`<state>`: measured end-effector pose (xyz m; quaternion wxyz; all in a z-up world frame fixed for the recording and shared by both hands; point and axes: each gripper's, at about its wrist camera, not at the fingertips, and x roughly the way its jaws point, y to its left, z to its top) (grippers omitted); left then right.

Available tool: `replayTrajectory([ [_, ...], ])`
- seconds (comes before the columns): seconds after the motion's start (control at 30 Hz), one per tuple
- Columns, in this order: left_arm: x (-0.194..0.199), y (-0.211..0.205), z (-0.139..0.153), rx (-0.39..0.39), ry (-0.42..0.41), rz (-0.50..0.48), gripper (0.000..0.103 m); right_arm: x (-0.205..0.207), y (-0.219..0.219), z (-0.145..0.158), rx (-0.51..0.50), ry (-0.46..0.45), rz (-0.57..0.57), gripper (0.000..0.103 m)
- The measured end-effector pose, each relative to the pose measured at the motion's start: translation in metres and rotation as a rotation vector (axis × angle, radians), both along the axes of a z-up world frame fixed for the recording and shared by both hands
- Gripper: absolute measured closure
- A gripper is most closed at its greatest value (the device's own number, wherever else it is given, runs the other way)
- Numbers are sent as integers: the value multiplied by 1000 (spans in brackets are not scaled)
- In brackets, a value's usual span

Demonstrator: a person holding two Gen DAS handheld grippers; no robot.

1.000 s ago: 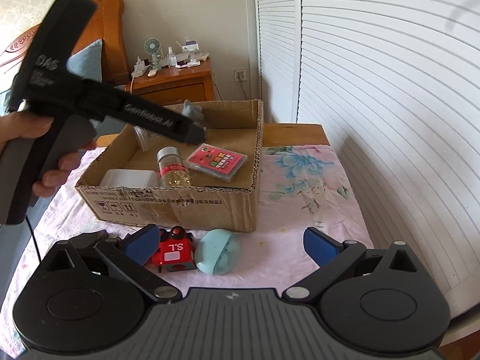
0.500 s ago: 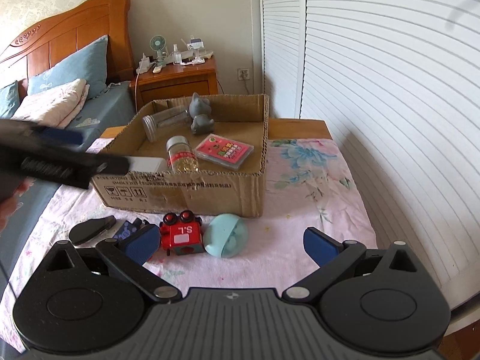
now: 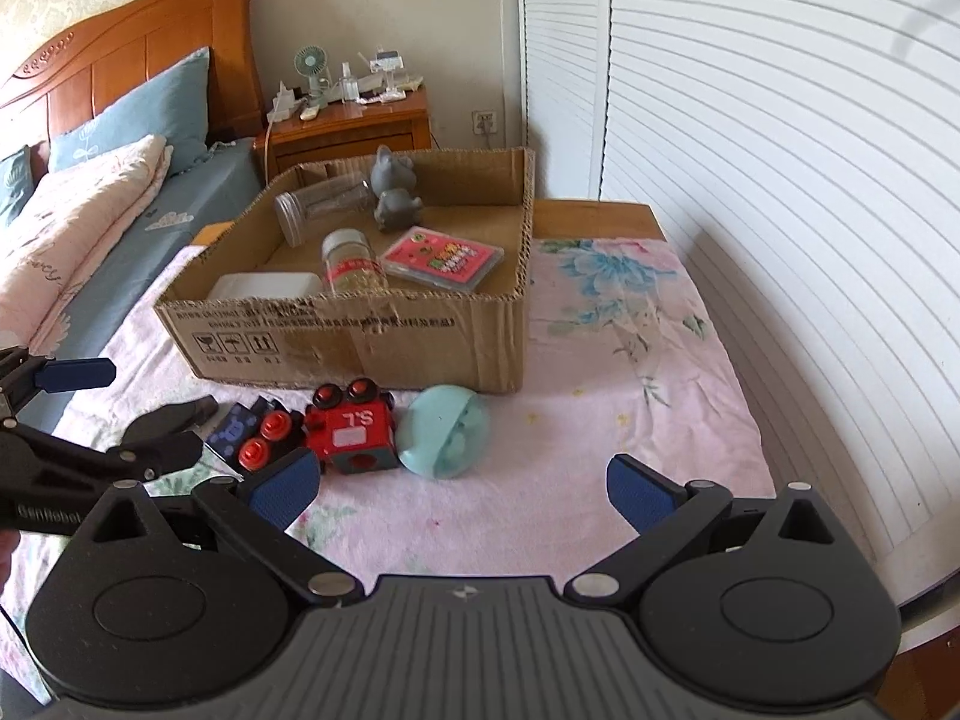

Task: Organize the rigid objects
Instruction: 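Grasp the navy block train car with the left tool while the right moves toward the red SL car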

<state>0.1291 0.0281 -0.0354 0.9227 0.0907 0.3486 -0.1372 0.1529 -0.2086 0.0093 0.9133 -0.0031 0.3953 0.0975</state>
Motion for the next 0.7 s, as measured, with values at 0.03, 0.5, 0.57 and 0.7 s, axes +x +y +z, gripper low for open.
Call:
replayTrajectory([
  [0.03, 1, -4, -3, 3, -3, -10, 7, 1, -1, -2, -1, 6, -2, 0],
  [0.5, 32, -30, -39, -7, 83, -7, 54, 8, -14, -14, 7, 39, -18, 0],
  [0.57, 32, -29, -39, -18, 81, 13, 54, 7, -13, -14, 5, 39, -13, 0],
  [0.7, 25, -27, -38, -19, 84, 31, 54, 5, -10, -14, 5, 40, -3, 0],
])
